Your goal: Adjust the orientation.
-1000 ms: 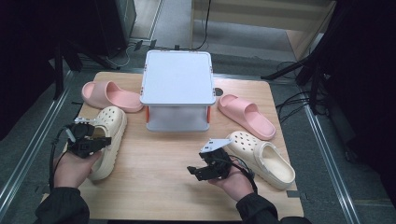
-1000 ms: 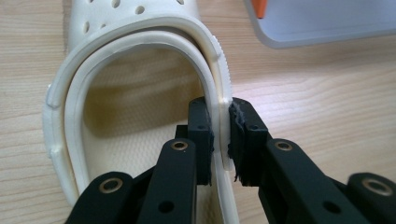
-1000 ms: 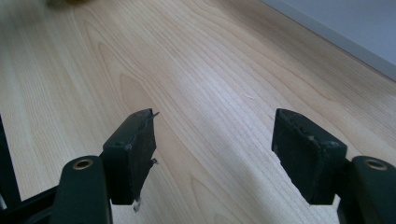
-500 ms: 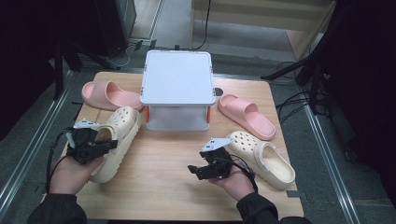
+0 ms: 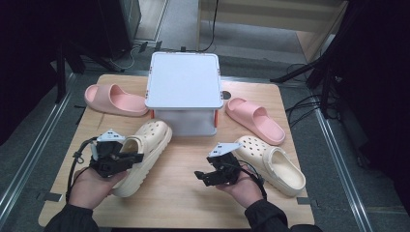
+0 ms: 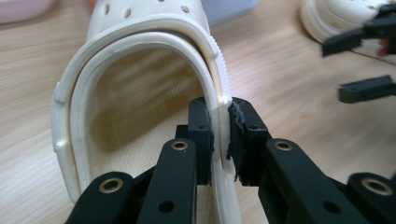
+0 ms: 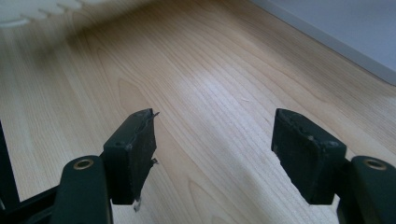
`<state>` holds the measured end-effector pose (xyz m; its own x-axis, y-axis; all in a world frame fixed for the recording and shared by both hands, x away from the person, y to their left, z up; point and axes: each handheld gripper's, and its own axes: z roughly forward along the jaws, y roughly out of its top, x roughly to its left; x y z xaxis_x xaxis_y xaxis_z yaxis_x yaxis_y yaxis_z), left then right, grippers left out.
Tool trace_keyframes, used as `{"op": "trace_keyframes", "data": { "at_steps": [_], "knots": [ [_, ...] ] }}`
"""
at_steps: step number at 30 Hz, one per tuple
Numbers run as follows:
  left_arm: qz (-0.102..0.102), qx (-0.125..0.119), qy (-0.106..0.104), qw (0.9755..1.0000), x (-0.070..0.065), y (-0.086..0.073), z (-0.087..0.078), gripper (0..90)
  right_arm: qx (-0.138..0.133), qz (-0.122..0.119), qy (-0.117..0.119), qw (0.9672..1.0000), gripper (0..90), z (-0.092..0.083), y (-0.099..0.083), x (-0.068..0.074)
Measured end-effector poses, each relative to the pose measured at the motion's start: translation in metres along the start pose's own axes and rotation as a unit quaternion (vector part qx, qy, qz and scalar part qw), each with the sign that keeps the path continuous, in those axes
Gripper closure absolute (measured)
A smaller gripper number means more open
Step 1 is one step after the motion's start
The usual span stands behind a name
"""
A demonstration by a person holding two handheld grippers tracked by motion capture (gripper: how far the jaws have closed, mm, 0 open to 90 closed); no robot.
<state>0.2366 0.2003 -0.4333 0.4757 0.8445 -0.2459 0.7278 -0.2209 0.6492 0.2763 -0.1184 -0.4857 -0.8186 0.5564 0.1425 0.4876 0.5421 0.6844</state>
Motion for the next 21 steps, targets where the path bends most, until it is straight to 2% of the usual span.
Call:
{"op": "trace_keyframes", "data": {
  "at_steps": [4,9,11,15,21],
  "knots": [
    [0.007,0.003,-0.019,0.9998,-0.011,0.003,0.012,79.3,-0.002,0.002,-0.001,1.0,31.1,-0.001,0.0,0.0],
    [0.021,0.023,-0.019,0.9993,-0.022,0.007,0.034,79.1,-0.007,0.005,-0.006,0.9999,31.2,-0.003,-0.002,-0.001],
    [0.021,0.027,-0.019,0.9992,-0.023,0.007,0.038,79.1,-0.008,0.007,-0.006,0.9999,31.2,-0.003,-0.003,-0.001],
    [0.026,0.043,-0.039,0.998,-0.028,0.007,0.049,78.5,-0.011,0.009,-0.013,0.9998,31.5,-0.006,-0.006,-0.002],
    [0.042,0.066,-0.049,0.9957,-0.035,0.006,0.058,77.7,-0.018,0.012,-0.015,0.9997,33.3,-0.006,-0.007,-0.001]
  ]
}}
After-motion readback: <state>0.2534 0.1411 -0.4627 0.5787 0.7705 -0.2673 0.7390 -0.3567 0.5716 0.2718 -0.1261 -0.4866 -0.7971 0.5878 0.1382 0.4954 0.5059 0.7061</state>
